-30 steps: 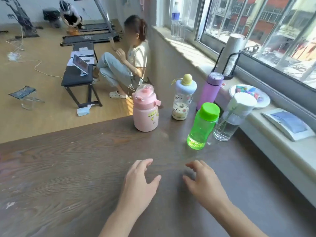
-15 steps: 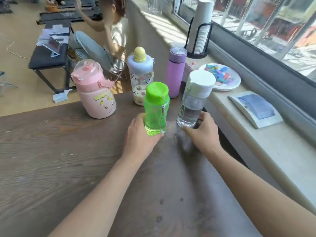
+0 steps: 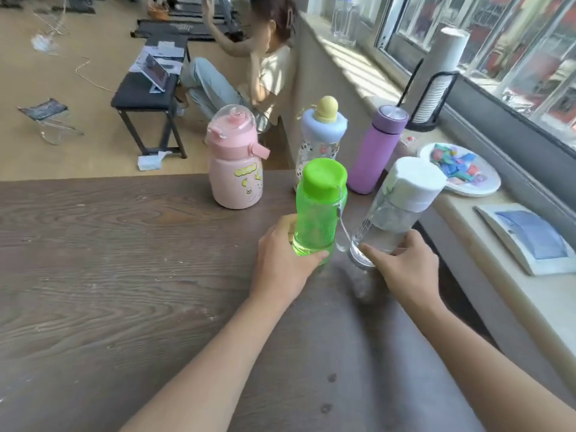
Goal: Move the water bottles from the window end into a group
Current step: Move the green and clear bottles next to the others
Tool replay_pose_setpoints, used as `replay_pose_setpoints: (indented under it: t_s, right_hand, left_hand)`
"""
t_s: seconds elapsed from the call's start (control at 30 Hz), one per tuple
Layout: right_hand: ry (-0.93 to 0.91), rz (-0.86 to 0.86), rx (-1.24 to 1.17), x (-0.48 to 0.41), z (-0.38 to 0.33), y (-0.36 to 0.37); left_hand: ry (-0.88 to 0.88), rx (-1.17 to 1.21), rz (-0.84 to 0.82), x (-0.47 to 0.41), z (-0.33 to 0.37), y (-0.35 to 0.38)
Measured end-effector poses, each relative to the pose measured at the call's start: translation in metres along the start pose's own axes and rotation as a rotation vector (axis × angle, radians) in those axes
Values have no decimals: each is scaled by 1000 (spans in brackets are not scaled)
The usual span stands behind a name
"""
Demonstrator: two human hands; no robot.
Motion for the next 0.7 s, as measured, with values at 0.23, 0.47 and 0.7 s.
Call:
replay_pose_setpoints:
  t_s: [0.23, 0.47, 0.7]
  right_hand:
    - [-73, -204, -79, 91, -73, 57]
    - [-155, -470, -165, 203, -170, 171]
    - [-271, -706, -154, 321, -270, 299]
  left_hand:
    - [-97, -7, 100, 42, -59, -145]
    - [-277, -25, 315, 104, -148, -343]
    - [-332, 35, 511, 157, -208, -517]
Point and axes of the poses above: each hand's wrist, its own x-axis away from the middle knuckle, its own y-axis out of the palm, z = x × y, the point moved 6 cm from there along -x, towards the middle knuckle, and after that the axes turned 2 degrees about -y, right-handed, at the moved point
